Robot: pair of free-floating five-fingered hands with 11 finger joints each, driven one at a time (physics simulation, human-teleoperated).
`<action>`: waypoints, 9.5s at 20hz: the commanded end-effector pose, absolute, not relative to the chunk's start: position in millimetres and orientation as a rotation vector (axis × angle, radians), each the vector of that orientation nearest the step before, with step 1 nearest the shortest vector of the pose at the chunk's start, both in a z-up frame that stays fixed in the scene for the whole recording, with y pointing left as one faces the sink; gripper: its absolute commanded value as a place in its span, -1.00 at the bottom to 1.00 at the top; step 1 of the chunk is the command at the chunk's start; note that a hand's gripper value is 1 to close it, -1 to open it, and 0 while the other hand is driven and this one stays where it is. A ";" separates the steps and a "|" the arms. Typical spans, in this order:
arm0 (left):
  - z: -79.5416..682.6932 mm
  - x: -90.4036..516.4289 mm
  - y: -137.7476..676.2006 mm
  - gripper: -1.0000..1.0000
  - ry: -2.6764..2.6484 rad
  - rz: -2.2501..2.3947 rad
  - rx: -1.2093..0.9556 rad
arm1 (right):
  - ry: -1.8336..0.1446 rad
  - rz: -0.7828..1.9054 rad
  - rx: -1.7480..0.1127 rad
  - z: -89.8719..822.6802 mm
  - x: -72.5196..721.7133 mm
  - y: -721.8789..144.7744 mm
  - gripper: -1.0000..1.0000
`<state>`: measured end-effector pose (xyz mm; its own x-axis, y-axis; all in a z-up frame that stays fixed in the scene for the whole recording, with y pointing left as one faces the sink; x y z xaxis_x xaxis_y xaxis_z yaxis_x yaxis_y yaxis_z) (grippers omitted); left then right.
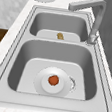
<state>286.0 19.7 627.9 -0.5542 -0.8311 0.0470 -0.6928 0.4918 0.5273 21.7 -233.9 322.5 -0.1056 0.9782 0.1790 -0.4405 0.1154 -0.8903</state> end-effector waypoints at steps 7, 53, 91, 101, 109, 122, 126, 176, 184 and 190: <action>610.9 269.3 34.6 1.00 -2.473 -0.462 1.257 | -1.039 1.377 -0.696 322.5 21.7 -233.9 0.00; 591.2 69.8 138.3 1.00 -2.699 -0.305 0.989 | -1.039 1.377 -0.696 322.5 21.7 -233.9 0.00; 581.8 -57.4 292.1 1.00 -2.869 -0.458 0.693 | -1.039 1.377 -0.696 322.5 21.7 -233.9 0.00; 587.5 -74.1 330.6 1.00 -2.914 -0.496 0.570 | -1.039 1.377 -0.696 322.5 21.7 -233.9 0.00; 588.5 -87.3 366.7 1.00 -2.939 -0.525 0.504 | -1.039 1.377 -0.696 322.5 21.7 -233.9 0.00; 590.3 -97.6 412.3 1.00 -2.967 -0.556 0.371 | -1.039 1.377 -0.696 322.5 21.7 -233.9 0.00; 587.8 -100.5 428.4 1.00 -2.964 -0.556 0.363 | -1.039 1.377 -0.696 322.5 21.7 -233.9 0.00; 591.6 -111.5 625.2 -1.00 -3.252 -0.620 0.103 | -1.039 1.377 -0.696 322.5 21.7 -233.9 0.00; 566.0 -112.5 639.8 -1.00 -3.321 -0.450 0.235 | -1.039 1.377 -0.696 322.5 21.7 -233.9 0.00; 546.2 -118.4 677.8 -1.00 -3.331 0.095 0.360 | -1.039 1.377 -0.696 322.5 21.7 -233.9 0.00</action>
